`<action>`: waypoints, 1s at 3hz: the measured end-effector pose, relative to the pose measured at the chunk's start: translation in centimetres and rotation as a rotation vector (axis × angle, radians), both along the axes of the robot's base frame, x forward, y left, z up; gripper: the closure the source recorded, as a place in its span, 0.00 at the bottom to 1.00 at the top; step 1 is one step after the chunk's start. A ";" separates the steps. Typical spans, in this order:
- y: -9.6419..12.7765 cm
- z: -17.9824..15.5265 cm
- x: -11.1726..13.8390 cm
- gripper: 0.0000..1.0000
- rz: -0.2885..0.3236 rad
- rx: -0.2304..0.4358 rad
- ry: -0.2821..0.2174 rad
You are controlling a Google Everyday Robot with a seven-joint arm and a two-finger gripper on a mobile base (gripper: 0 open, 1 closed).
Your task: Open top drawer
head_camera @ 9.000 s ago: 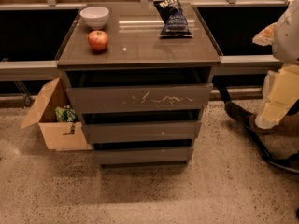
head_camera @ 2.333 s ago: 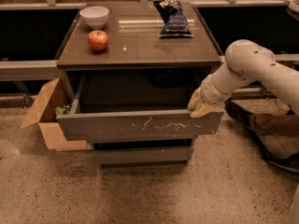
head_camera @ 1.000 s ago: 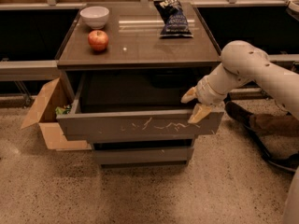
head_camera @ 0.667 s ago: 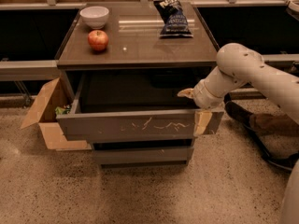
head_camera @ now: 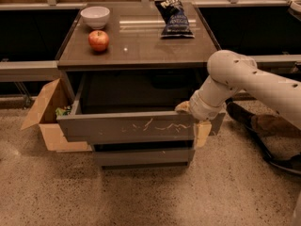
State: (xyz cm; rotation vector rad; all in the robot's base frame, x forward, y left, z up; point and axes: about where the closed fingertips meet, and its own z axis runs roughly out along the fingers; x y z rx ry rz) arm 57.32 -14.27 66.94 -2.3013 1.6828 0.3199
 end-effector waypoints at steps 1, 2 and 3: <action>0.1 0.7 -2.0 0.42 0.006 -0.014 0.016; 0.0 1.1 -3.1 0.65 0.004 -0.014 0.025; -0.1 1.5 -3.6 0.88 0.004 -0.001 0.026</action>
Offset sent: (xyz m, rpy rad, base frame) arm -0.0427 -0.0025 0.0211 -0.0140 0.0285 -0.0035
